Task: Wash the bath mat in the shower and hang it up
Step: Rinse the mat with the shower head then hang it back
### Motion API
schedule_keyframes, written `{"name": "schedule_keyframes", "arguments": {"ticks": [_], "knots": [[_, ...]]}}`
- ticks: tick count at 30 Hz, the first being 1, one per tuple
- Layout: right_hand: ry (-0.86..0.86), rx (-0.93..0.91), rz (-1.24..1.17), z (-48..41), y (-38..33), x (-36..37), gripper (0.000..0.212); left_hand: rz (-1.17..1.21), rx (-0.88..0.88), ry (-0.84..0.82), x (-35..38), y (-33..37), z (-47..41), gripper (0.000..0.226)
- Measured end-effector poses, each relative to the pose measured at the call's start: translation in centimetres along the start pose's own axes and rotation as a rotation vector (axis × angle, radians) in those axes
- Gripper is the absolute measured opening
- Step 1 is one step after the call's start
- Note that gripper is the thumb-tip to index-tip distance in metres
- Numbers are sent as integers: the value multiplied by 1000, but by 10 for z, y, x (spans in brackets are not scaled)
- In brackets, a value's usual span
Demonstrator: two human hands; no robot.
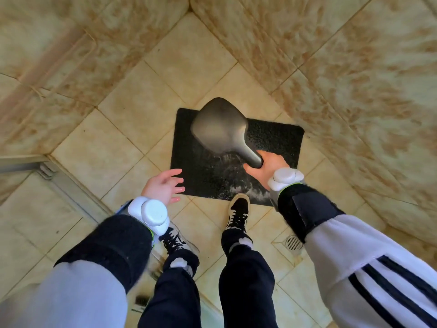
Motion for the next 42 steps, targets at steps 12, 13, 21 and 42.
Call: {"name": "schedule_keyframes", "arguments": {"ticks": [12, 13, 21, 42], "knots": [[17, 34, -109, 39, -6, -66, 15, -59, 202, 19, 29, 145, 22, 43], [14, 55, -122, 43, -7, -67, 11, -73, 213, 3, 31, 157, 20, 43], [15, 190, -208, 73, -29, -35, 17, -387, 193, -175, 18, 187, 10, 43], [-20, 341, -358, 52, 39, 168, 16, -1107, 325, -72, 46, 62, -68, 49]]}}
Point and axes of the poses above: each hand's wrist, its own z-axis away from the middle knuckle, its own x-axis out of the palm, y = z × x, the point moved 6 cm from there along -z, towards the middle knuckle, and after that the axes turned 5 degrees about -z, right-handed, at the moved point
